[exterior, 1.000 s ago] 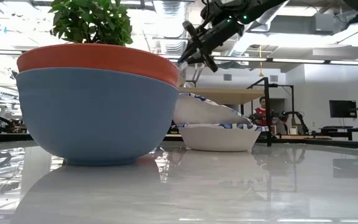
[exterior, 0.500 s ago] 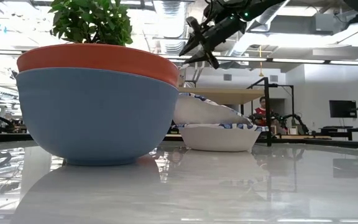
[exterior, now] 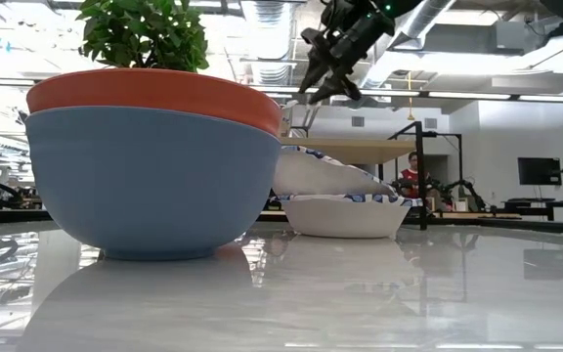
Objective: Place and stack bowls onto a shelf
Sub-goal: Stack the white bowl on top of the white bowl on the shelf
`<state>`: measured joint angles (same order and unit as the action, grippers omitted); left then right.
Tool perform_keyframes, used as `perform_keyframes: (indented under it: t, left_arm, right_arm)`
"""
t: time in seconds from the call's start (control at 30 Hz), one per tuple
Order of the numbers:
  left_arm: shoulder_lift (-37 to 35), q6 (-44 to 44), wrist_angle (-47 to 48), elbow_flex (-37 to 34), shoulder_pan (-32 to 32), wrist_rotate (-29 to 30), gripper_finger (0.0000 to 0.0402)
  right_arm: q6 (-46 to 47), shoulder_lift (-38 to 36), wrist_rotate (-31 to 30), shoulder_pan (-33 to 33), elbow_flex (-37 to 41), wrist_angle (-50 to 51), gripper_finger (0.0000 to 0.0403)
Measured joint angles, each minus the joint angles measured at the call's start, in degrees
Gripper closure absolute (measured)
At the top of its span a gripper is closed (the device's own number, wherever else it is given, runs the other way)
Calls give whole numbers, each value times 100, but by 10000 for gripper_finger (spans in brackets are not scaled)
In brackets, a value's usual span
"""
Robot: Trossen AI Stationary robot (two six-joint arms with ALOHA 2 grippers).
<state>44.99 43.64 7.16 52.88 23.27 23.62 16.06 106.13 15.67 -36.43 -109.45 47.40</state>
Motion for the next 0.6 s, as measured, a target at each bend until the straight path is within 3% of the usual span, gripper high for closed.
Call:
perform_keyframes:
  t: [0.17,0.37,0.6]
  left_arm:
    - [0,2,24,0,0,10,243]
    - [0,15,378,-2,0,355,243]
    - [2,33,562,-2,0,714,243]
  right_arm:
    - [-139,0,-266,1,0,143,216]
    - [-399,0,-1063,7,0,66,222]
    - [-573,2,-1096,189,0,-203,247]
